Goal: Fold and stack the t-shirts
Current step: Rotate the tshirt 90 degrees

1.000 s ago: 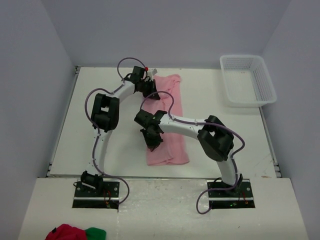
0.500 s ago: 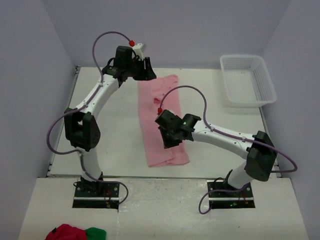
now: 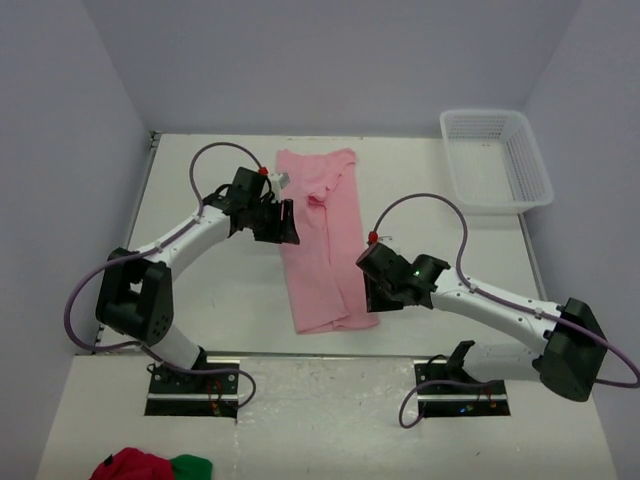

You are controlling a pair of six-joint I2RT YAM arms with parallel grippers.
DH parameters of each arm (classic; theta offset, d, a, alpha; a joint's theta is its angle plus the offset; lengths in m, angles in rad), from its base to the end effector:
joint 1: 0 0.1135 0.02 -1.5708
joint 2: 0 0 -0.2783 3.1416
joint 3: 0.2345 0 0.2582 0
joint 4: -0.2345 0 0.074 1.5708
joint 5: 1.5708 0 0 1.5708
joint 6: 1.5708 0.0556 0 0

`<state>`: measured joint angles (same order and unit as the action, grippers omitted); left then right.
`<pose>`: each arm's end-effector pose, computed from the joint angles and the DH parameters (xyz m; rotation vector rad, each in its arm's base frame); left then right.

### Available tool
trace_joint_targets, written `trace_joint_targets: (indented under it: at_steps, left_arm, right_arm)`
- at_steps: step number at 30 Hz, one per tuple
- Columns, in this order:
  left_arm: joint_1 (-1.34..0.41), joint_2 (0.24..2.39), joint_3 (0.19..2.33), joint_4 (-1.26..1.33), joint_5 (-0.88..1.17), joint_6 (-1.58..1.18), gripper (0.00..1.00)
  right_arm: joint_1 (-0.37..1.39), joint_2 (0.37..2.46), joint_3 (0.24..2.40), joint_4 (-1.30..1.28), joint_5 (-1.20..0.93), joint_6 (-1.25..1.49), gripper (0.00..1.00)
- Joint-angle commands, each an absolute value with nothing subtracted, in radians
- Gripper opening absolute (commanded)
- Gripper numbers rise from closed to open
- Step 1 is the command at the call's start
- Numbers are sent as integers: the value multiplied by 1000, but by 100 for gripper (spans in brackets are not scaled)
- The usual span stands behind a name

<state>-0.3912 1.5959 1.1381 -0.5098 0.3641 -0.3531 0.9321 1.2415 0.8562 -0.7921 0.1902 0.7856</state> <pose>0.3162 -0.1518 0.2308 0.1993 2.6087 -0.7434 0.1483 0.1821 0.2193 -0.1482 2.7290 0.2420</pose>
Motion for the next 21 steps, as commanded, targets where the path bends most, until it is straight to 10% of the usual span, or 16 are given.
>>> trace_joint_targets:
  at_steps: [1, 12, 16, 21]
  left_arm:
    - [-391, 1555, 1141, -448, 353, -376, 57]
    - [-471, 1678, 1235, -460, 379, -400, 53]
    - [-564, 1646, 1131, -450, 373, -406, 15]
    - [-640, 1618, 1062, -373, 374, -437, 0]
  right_arm:
    - [888, 1201, 851, -715, 161, 781, 36]
    - [675, 1425, 1152, -718, 55, 634, 38]
    - [620, 1532, 1241, -729, -23, 603, 0]
    - [614, 1620, 1259, -703, -26, 583, 0]
